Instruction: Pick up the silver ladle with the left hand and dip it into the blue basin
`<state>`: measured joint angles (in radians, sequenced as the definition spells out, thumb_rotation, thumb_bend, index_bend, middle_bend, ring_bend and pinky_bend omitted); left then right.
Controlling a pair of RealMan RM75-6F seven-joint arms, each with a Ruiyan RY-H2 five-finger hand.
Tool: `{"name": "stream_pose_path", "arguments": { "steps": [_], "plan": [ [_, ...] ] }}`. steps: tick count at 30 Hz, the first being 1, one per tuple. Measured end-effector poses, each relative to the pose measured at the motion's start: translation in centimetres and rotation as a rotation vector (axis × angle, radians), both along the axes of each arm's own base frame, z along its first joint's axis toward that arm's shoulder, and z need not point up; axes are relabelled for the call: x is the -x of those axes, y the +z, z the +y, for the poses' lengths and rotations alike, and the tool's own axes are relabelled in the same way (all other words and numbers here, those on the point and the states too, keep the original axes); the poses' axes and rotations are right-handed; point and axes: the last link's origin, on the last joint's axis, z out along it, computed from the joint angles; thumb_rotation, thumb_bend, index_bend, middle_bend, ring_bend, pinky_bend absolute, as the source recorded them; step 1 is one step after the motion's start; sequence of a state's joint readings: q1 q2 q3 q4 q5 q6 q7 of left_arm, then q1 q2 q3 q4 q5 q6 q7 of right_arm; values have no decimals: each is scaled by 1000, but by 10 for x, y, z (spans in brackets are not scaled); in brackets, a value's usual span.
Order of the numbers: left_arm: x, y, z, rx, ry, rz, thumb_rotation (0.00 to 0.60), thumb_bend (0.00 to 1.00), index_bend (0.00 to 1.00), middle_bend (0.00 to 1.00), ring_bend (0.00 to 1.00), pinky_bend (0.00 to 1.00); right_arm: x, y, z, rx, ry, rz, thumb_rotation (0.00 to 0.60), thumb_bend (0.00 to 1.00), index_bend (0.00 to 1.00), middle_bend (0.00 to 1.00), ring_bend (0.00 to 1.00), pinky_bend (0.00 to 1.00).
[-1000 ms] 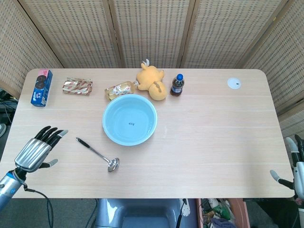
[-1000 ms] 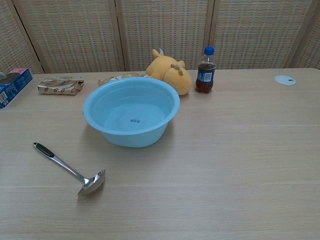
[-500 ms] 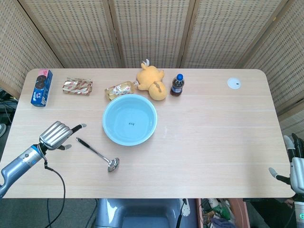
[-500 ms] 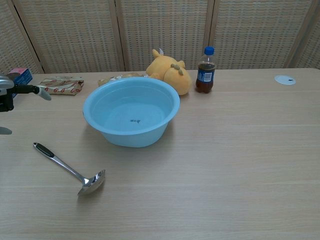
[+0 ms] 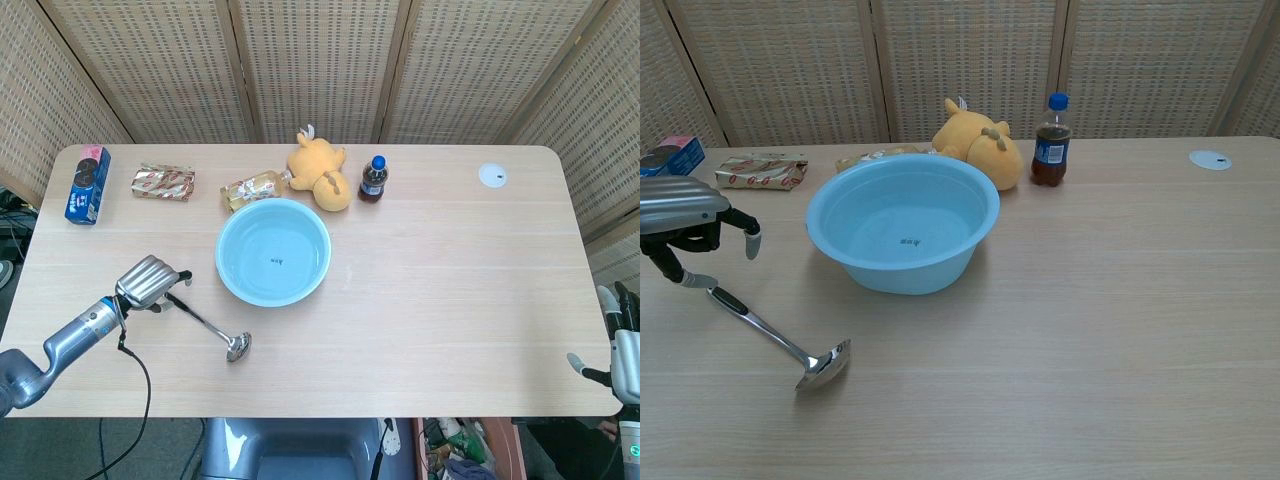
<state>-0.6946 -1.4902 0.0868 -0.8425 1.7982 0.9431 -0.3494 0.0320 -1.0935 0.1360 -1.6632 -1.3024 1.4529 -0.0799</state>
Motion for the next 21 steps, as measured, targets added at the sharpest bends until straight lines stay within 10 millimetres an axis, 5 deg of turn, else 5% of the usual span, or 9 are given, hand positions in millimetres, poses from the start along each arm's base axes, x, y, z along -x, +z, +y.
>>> {"name": "stream_pose_path", "arguments": {
  "steps": [21],
  "plan": [
    [17,-22,0,4,84,25,600,394,440,1000,990,1000,1,0,0,-12,-6,-12,600,0,0,0,0,0]
  ]
}}
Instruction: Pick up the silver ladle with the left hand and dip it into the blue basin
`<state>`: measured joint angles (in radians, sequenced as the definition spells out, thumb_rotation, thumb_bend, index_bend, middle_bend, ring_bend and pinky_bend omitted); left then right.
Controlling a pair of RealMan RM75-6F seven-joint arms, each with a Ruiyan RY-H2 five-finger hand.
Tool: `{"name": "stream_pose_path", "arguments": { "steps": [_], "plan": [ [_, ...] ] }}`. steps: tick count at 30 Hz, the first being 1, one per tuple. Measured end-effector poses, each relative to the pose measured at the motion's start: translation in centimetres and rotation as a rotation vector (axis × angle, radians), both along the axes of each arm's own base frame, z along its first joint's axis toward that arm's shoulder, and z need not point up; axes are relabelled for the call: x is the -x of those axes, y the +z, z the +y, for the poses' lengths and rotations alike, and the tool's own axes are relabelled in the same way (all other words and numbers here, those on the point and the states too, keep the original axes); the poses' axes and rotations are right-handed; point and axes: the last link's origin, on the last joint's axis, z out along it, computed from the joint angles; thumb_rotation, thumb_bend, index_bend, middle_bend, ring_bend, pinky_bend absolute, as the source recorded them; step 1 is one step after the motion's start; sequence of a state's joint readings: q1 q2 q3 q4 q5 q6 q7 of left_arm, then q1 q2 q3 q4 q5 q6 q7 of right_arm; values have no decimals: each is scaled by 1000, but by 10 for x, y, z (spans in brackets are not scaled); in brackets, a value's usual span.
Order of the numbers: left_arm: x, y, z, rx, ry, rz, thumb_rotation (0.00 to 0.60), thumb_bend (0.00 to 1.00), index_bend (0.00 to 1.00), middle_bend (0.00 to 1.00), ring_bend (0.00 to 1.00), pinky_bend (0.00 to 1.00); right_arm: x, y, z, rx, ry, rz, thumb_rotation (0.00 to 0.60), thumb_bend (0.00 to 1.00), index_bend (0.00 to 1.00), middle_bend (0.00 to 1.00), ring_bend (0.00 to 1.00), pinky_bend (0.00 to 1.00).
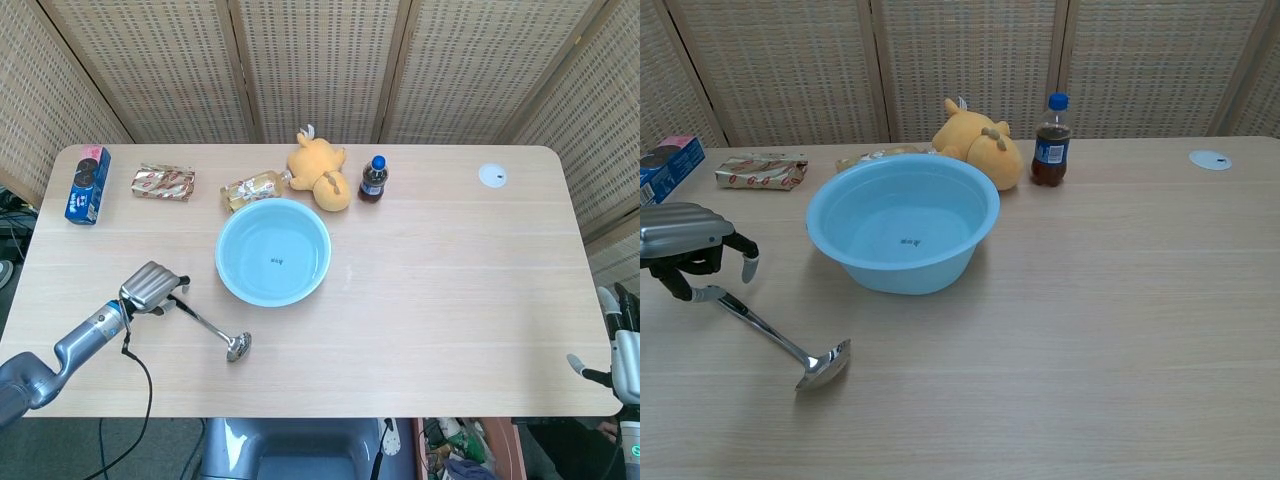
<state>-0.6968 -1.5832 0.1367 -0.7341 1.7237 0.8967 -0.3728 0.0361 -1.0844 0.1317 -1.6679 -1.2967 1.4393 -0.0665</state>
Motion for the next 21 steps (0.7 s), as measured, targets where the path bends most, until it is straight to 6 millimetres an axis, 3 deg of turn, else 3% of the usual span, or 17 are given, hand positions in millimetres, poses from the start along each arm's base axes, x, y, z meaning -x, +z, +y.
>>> {"name": "stream_pose_path", "arguments": {
  "steps": [21],
  "plan": [
    [11,-17,-8,-10,17,-17,600,395,440,1000,990,1000,-1,-2,0,-14,2,-9,600,0,0,0,0,0]
  ]
}}
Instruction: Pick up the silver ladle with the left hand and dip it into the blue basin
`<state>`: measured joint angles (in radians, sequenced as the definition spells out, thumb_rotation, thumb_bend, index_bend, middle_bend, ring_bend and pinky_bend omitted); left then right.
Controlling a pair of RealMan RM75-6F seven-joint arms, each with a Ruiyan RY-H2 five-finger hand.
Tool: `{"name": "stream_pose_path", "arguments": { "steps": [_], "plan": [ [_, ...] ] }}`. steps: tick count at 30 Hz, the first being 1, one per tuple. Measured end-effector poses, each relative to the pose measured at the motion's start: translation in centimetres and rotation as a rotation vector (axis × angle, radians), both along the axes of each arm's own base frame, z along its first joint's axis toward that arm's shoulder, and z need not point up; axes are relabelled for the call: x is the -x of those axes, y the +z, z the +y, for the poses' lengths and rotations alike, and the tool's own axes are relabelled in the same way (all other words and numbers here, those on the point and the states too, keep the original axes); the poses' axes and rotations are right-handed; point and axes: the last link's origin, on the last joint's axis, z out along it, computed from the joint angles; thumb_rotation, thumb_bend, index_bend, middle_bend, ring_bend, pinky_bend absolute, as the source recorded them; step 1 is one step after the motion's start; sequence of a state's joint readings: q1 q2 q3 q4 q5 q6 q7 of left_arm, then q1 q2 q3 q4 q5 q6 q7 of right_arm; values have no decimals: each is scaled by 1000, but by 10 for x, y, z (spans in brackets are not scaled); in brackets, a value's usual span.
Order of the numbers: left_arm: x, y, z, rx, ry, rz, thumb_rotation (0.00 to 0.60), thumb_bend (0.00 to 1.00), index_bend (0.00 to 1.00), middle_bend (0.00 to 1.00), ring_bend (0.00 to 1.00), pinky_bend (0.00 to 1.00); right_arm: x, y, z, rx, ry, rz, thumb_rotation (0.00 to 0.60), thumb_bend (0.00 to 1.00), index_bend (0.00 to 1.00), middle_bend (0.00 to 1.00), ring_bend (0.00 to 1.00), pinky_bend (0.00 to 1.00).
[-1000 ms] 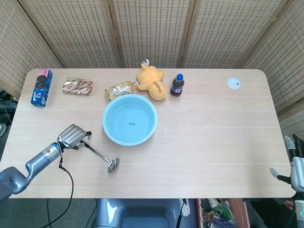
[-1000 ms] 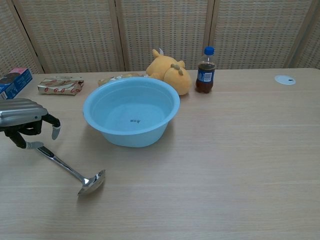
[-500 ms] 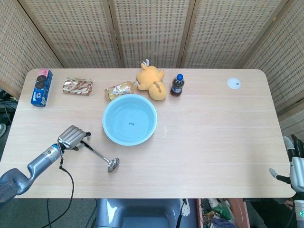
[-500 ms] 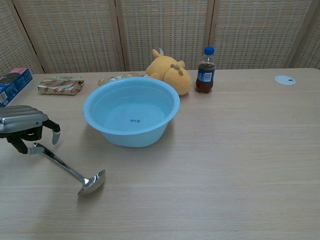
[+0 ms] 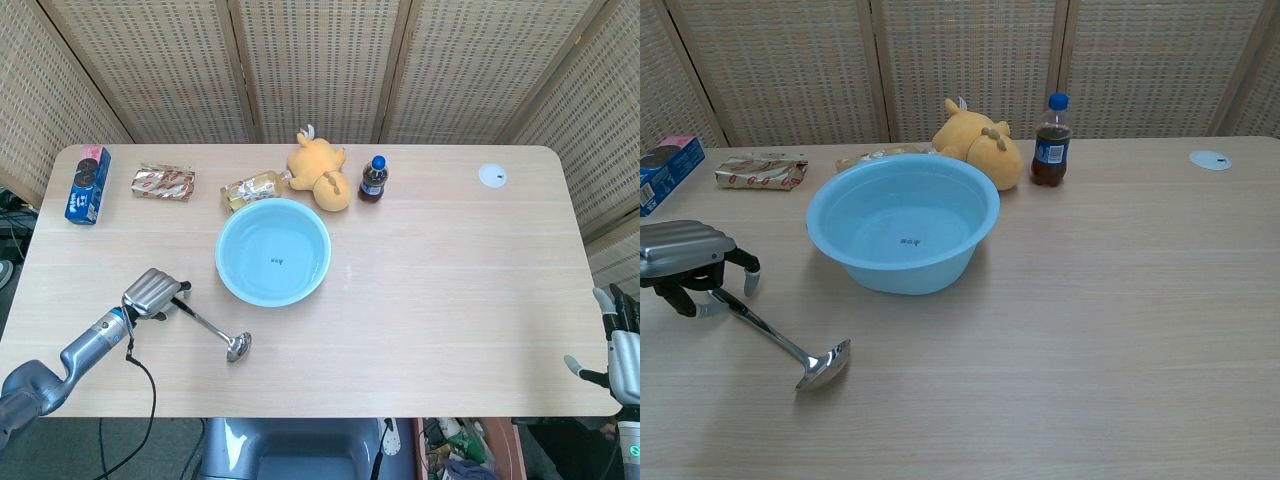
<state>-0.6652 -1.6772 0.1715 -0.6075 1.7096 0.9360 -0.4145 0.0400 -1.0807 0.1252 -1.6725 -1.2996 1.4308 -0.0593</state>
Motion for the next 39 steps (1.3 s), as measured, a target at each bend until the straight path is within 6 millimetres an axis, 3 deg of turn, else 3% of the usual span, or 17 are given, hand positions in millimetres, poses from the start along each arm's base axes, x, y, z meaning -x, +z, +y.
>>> {"name": "stream_pose_path", "arguments": {
  "steps": [21,31,34,39],
  "plan": [
    [3,-10,-1,-8,13,27,600,395,440,1000,991,1000,-1,1,0,-4,2,-14,600,0,0,0,0,0],
    [2,-14,-3,-7,4,51,600,395,489,1000,990,1000,0,2,0,-6,1,-19,600,0,0,0,0,0],
    [2,-14,-3,-9,7,50,600,395,567,1000,990,1000,0,2,0,-8,2,-19,600,0,0,0,0,0],
    [1,-13,-3,-16,3,44,600,395,876,1000,990,1000,-1,1,0,-8,4,-20,600,0,0,0,0,0]
  ]
}}
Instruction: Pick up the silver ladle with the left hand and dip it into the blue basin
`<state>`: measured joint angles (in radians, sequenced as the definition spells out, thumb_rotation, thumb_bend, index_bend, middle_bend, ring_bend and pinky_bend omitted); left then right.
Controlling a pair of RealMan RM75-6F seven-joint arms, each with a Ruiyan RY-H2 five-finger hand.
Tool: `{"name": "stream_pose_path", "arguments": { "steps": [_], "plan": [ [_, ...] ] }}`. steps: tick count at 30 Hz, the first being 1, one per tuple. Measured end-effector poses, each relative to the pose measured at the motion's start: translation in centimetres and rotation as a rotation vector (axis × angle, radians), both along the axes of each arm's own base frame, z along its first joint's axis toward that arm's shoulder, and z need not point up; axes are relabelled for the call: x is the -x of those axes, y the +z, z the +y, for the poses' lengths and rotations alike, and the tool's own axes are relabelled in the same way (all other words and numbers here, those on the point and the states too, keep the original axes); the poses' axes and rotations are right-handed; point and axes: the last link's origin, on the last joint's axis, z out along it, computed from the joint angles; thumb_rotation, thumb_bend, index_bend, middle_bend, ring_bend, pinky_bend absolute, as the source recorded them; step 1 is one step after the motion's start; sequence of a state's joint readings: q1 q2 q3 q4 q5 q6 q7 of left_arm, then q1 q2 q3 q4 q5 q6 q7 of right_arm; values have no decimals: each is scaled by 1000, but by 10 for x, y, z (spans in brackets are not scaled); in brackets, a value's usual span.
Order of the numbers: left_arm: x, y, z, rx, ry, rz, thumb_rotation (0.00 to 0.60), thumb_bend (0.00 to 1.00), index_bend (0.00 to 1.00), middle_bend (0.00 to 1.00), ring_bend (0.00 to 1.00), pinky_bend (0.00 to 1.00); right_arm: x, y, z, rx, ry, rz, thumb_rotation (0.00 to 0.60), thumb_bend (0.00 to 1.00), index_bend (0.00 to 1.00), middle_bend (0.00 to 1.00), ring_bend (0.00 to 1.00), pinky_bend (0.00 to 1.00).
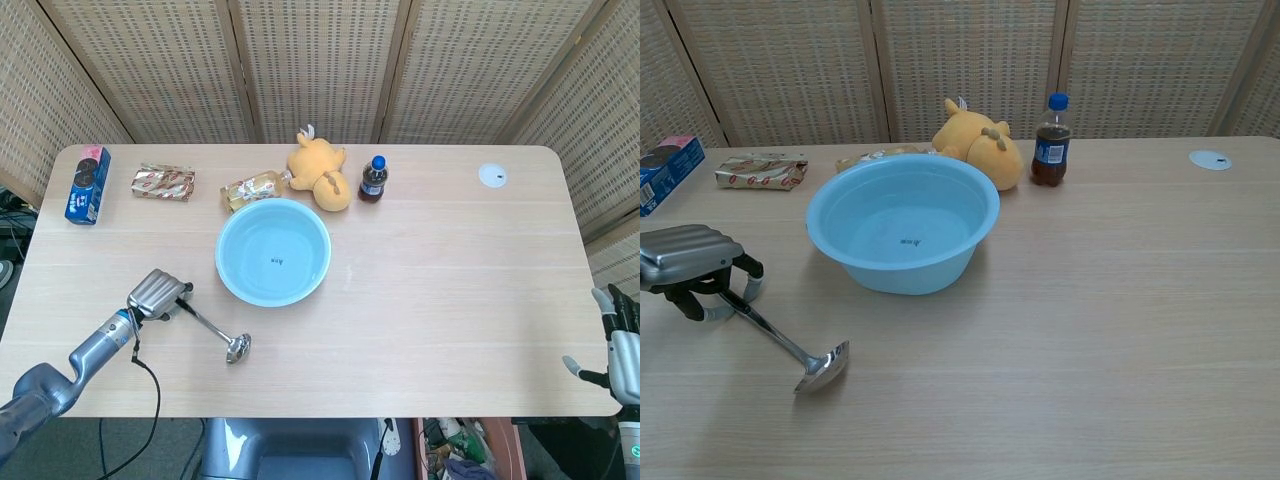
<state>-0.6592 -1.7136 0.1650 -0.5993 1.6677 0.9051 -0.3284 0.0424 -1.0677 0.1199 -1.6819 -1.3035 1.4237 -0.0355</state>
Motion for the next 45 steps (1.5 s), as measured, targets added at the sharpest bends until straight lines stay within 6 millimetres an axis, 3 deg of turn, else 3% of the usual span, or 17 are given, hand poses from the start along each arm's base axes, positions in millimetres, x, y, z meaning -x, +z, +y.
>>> {"name": "stream_pose_path", "arguments": {
  "steps": [3,16,34,40,45],
  "plan": [
    [-1,2,0,-7,-8,-10,600,407,918,1000,990,1000,0,0,0,0,0,0,600,0,0,0,0,0],
    [-23,31,-2,-48,-81,-137,600,413,922,1000,990,1000,-1,0,1,-2,3,-4,600,0,0,0,0,0],
    [-78,82,-12,-83,-167,-285,600,419,931,1000,990,1000,-1,2,1,0,3,-6,600,0,0,0,0,0],
    [-105,103,5,-140,-183,-284,600,418,931,1000,990,1000,-1,2,1,0,3,-9,600,0,0,0,0,0],
    [-127,113,31,-177,-177,-246,600,419,932,1000,990,1000,-1,5,2,10,0,-17,600,0,0,0,0,0]
  ]
}}
